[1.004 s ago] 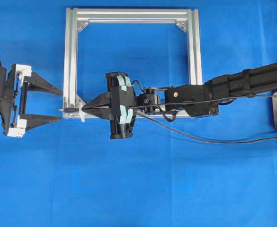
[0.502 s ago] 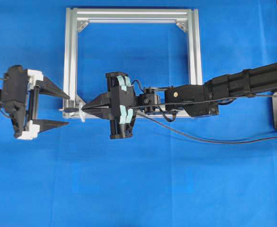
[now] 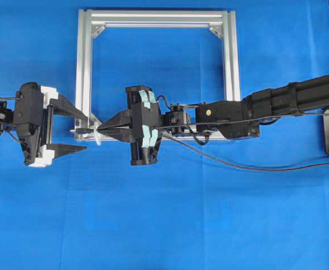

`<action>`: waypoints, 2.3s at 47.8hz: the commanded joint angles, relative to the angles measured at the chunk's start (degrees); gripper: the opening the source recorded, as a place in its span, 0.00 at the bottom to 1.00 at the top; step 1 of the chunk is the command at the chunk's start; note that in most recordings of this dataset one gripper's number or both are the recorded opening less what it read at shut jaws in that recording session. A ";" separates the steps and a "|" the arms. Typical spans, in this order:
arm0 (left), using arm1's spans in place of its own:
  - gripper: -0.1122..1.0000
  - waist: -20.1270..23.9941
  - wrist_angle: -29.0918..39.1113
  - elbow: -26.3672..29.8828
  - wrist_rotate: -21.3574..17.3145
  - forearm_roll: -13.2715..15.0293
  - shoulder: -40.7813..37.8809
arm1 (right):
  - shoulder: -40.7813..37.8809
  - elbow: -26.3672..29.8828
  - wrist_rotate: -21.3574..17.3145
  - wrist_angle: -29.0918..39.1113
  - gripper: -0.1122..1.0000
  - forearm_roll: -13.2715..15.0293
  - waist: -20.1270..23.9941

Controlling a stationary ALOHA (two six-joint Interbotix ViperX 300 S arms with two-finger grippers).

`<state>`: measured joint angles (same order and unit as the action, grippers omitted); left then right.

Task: Insert the wire through the string loop located on the left side.
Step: 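Close the left gripper on the USB plug beyond the loop, then open the right gripper and pull the cable leftward through the loop with the left gripper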

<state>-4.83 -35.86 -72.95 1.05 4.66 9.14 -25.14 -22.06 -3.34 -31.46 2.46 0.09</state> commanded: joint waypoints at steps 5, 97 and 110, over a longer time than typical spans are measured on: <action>0.88 -0.18 -0.62 0.44 0.00 -0.18 0.53 | 1.32 1.14 -0.09 -0.26 0.10 -0.09 0.09; 0.17 -0.18 0.53 0.88 0.00 -0.18 1.23 | 1.32 0.79 -0.53 2.99 0.93 -2.81 -0.09; 0.17 -0.26 5.45 -1.93 0.09 -0.26 8.70 | 1.32 0.79 -0.53 3.25 0.94 -2.90 -0.09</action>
<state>-4.92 -31.11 -74.36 1.05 4.57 14.68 -25.14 -22.06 -3.78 -28.13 -0.26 0.09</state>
